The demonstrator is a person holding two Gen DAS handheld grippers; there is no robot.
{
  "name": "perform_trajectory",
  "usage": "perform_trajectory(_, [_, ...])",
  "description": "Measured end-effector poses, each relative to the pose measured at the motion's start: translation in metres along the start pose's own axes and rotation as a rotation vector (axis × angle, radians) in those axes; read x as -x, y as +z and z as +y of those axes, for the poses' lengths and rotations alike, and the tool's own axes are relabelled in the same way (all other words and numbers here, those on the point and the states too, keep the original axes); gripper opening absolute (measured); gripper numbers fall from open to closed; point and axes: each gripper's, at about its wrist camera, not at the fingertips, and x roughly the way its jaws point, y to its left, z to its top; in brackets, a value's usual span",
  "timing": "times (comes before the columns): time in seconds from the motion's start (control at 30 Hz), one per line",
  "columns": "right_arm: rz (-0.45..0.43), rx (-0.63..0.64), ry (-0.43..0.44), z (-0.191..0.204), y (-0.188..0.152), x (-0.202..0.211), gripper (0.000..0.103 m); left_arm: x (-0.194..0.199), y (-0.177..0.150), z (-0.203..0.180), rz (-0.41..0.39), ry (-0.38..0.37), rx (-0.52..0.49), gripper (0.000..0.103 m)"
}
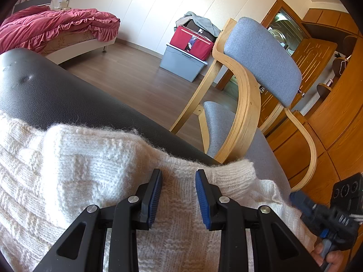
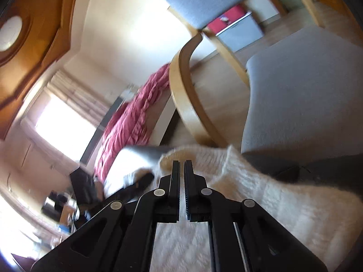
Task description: Fold clothes
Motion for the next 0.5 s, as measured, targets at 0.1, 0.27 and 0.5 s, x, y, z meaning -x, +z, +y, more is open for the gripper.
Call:
perform_trajectory(0.1, [0.086,0.019,-0.026,-0.003,-0.002,-0.013,0.005,-0.001,0.000,0.000,0.000,-0.001,0.000,0.030])
perform_trajectory(0.27, [0.074,-0.030,-0.135,-0.016,-0.004,-0.020,0.000,0.000,0.000,0.000,0.000,-0.001,0.000,0.030])
perform_trajectory(0.5, [0.002,-0.056,-0.175,-0.019,0.000,-0.009,0.004,0.000,0.000,0.001,0.000,-0.001,-0.001,0.030])
